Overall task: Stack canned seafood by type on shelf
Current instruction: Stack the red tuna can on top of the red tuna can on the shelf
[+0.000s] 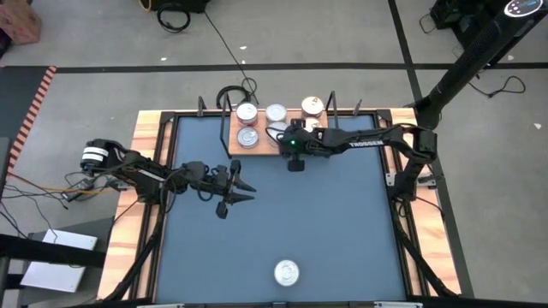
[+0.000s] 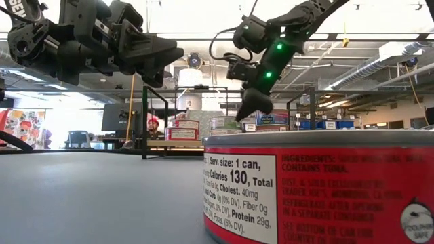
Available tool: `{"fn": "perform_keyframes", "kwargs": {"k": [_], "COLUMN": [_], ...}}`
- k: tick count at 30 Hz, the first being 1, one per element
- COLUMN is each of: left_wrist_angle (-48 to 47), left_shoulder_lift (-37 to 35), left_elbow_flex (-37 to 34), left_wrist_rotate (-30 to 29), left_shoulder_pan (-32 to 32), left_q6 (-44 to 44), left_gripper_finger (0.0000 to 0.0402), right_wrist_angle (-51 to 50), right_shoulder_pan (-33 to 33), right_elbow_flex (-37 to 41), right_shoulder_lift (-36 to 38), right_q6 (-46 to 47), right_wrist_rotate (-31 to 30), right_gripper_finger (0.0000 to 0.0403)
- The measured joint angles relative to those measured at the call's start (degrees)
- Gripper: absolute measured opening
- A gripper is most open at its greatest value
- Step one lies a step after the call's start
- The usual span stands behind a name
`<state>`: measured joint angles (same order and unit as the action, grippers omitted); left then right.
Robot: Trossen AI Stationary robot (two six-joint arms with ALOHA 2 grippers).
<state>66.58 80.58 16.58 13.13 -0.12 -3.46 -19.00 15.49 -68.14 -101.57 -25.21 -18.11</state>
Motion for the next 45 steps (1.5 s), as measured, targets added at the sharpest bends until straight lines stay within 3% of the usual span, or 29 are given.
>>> {"fn": "perform_keyframes", "kwargs": {"k": [6,12,15,22,25,34,41,45], "left_wrist_angle": [-0.34,-0.37,-0.79,-1.6,-2.14,-2.24,-2.24,-2.26], "left_shoulder_lift": [0.0,0.0,0.0,0.0,0.0,0.0,0.0,0.0], "left_elbow_flex": [0.0,0.0,0.0,0.0,0.0,0.0,0.0,0.02], "left_wrist_rotate": [-0.26,-0.46,-0.46,-0.48,-0.5,-0.52,-0.91,-3.18], "left_shoulder_pan": [0.0,0.0,0.0,-0.02,0.0,0.0,0.0,0.0], "left_q6": [0.04,0.09,0.02,0.32,0.33,0.42,0.42,0.42], "left_gripper_finger": [0.0111,0.0111,0.0111,0.0111,0.011,0.011,0.011,0.011], "right_wrist_angle": [4.68,2.44,-1.55,-6.78,-6.49,-2.93,-0.27,0.72], "right_shoulder_pan": [1.16,-0.85,-3.82,-12.51,-17.23,-29.7,-36.45,-38.36], "right_elbow_flex": [-0.02,-0.02,-0.02,-0.04,-0.04,-0.03,-0.04,-0.07], "right_shoulder_lift": [-0.44,2.4,5.29,9.06,8.91,8.89,7.98,6.08], "right_q6": [-0.08,2.11,7.04,24.22,29.22,41.19,49.94,61.6], "right_wrist_rotate": [1.92,5.12,10.73,30.67,34.38,33.55,24.33,20.61], "right_gripper_finger": [0.0007,0.0005,0.0005,0.0005,0.0005,0.0005,0.0005,0.0005]}}
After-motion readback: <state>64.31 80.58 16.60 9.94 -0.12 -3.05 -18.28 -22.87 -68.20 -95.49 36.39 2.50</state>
